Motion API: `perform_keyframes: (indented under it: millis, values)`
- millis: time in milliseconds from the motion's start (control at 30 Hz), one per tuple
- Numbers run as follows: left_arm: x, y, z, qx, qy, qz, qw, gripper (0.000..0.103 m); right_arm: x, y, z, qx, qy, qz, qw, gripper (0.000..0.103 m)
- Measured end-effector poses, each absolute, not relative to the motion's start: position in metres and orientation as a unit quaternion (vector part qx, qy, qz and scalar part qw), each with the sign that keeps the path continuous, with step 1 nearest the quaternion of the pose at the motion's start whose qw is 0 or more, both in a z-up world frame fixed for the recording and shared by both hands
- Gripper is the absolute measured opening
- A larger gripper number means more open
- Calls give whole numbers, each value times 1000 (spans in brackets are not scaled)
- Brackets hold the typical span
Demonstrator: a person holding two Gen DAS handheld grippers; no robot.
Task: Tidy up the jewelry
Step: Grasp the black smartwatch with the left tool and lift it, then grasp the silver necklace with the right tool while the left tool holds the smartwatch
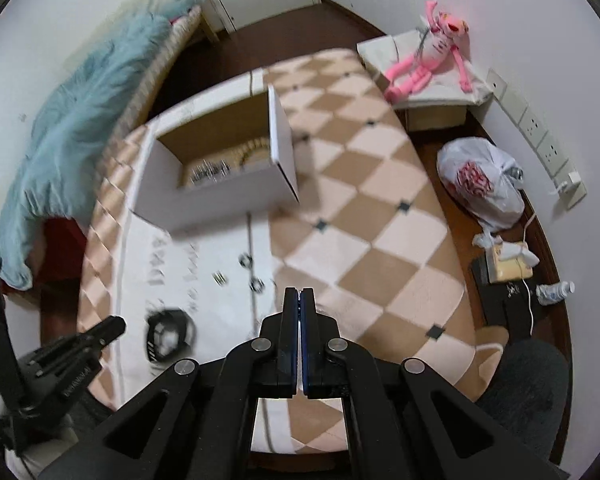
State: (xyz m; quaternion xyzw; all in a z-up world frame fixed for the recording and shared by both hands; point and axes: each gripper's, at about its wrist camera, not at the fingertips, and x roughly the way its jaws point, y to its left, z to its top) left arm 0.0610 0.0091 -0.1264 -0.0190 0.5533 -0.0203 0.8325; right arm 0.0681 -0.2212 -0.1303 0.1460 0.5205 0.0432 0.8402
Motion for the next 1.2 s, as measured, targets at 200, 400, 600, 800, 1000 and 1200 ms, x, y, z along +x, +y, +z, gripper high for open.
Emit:
perform_keyframes:
  millis: [200,400,600,800,1000,1200]
  values:
    - [77,22,-124,-69,560,-44,824,6,80,-222,-114,146,512,54,845,1]
    - [84,24,-171,-42,605,-27,795,50,76,-223,-133,154,528,51,834,1]
    - [88,15,-197,-37,623,-40,780,77,70,-225,-153,162,544,43,822,1]
    - [91,-1,-200,14,602,-33,798,27,67,-225,-163,155,552,36,818,0]
    - [88,-2,-197,9,596,-40,802,3,67,-228,-159,159,547,38,821,0]
    - [72,6,-166,-23,580,-47,813,3,72,-230,-124,170,521,61,835,0]
